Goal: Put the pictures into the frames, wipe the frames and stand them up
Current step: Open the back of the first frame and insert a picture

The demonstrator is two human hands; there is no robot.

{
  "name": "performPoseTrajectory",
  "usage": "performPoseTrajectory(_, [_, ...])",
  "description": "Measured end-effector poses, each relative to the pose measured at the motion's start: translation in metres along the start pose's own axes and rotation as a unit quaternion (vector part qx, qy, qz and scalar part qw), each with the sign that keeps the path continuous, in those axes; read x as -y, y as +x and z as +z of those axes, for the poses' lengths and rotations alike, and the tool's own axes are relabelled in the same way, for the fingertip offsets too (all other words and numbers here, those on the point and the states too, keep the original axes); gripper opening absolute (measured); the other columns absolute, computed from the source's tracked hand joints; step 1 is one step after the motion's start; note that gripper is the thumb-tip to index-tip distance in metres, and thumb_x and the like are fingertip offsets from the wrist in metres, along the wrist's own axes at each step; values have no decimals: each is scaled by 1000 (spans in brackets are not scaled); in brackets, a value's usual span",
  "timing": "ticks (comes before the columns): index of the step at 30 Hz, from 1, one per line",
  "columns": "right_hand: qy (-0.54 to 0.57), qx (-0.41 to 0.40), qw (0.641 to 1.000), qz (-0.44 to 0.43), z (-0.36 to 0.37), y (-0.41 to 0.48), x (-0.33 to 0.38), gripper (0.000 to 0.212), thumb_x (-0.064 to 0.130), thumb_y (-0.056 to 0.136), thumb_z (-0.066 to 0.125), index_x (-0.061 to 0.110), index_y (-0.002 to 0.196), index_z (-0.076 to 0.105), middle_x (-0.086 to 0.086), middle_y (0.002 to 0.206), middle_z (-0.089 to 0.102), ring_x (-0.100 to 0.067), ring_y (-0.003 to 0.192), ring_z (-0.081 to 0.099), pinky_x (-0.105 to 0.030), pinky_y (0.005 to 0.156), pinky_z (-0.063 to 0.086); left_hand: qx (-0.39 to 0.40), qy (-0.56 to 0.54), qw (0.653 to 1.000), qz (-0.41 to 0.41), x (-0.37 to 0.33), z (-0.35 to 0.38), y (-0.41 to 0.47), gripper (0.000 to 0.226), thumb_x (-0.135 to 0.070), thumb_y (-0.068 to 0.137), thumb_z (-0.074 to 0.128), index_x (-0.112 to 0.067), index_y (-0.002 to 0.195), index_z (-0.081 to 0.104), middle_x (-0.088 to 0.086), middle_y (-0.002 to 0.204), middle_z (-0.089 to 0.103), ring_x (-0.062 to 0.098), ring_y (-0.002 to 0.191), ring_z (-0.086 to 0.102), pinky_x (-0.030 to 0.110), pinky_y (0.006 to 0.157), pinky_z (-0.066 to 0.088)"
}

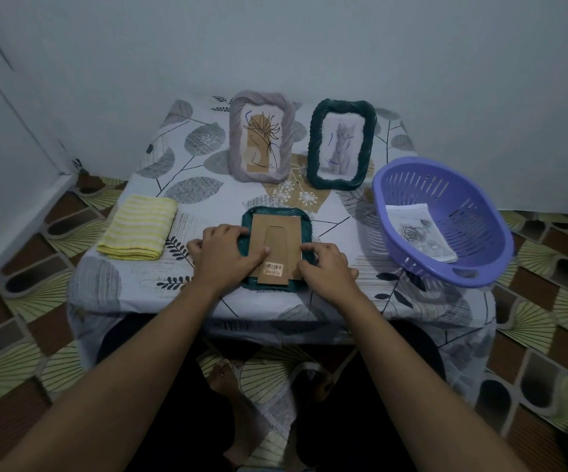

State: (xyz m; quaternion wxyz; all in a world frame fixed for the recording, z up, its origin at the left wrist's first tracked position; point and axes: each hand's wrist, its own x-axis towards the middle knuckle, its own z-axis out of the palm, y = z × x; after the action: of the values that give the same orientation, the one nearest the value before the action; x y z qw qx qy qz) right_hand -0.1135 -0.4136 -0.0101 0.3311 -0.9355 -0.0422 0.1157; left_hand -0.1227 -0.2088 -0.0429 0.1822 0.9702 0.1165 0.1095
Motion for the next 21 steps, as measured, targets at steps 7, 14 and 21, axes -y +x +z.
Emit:
performPoseTrajectory(7, [34,-22,998,44,-1,4,-5,42,39,92,52,34,133,59,3,142,47,-22,131,40,-39,93,21,3,-40,999,-16,-16,2,0,55,-71,81,58,-33,121,61,-6,129,58,19,124,41,40,89,25])
performPoseTrajectory(14, [87,-49,990,98,-10,7,-14,38,45,90,52,34,125,64,4,135,56,-24,128,44,-44,99,22,22,-36,999,15,-29,10,-3,63,-76,82,51,-34,129,57,-6,134,55,17,127,39,42,95,22])
performPoseTrajectory(21, [193,-49,974,109,-10,6,-8,30,54,61,47,51,80,70,12,111,67,-23,115,56,-54,104,40,13,-49,998,39,-25,11,-6,61,-76,86,44,-34,128,57,-7,131,55,14,125,40,38,93,20])
